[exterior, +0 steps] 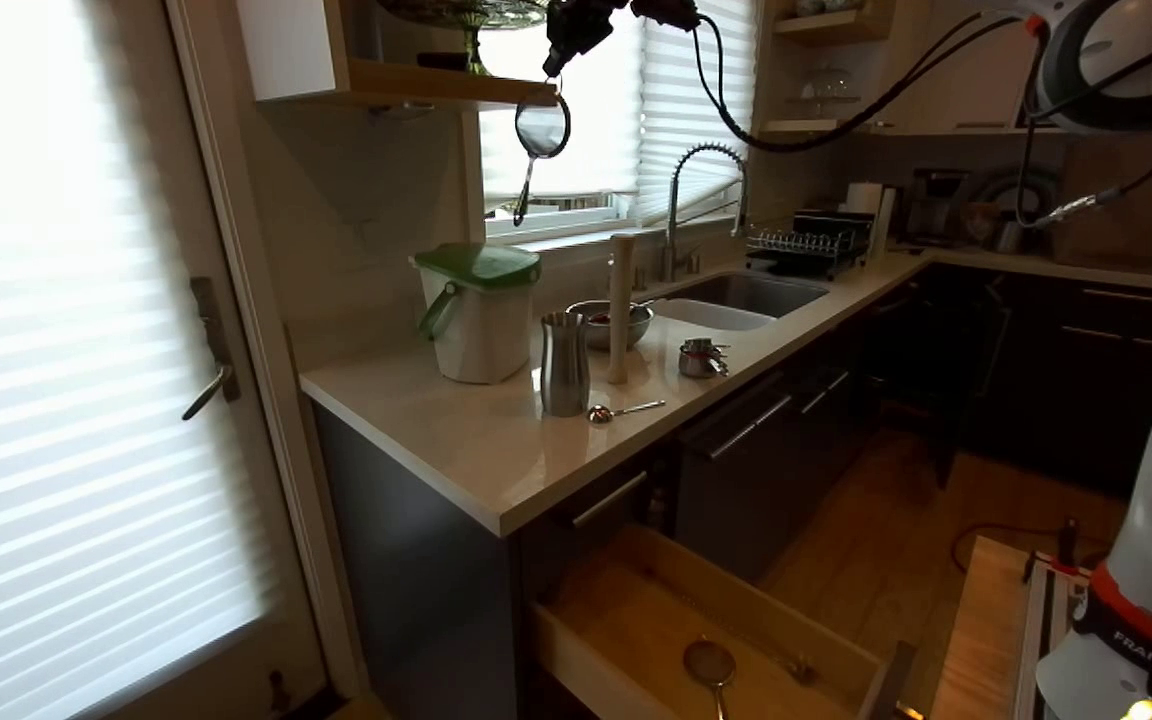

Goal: Remove the strainer from the silver tin and put it in the silver bowl

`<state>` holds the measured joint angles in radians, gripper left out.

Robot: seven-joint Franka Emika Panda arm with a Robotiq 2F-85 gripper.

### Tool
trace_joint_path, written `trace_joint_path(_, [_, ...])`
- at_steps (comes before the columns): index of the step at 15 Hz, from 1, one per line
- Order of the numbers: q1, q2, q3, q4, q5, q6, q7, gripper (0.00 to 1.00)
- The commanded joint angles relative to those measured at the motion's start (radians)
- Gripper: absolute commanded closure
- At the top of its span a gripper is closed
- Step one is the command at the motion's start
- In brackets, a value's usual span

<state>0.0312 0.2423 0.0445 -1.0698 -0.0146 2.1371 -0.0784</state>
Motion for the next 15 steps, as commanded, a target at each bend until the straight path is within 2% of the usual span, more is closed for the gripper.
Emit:
trace_joint_path(1, [0.001, -0.069, -0.024, -0.137, -0.086, 0.128, -0.001, 0.99])
trace_joint_path(4, [-0.004, -0.110, -0.054, -0.211, -0.178, 0.161, 0.033, 0.99])
trace_joint_path(8, [-0.016, -0.167, -0.091, -0.296, -0.242, 0.157, 0.058, 0.99])
trace_joint_path(12, [-0.040, -0.200, -0.124, -0.397, -0.259, 0.261, 0.080, 0.99])
trace_joint_path(15, [-0.055, -0.230, -0.153, -0.484, -0.328, 0.343, 0.081, 0.99])
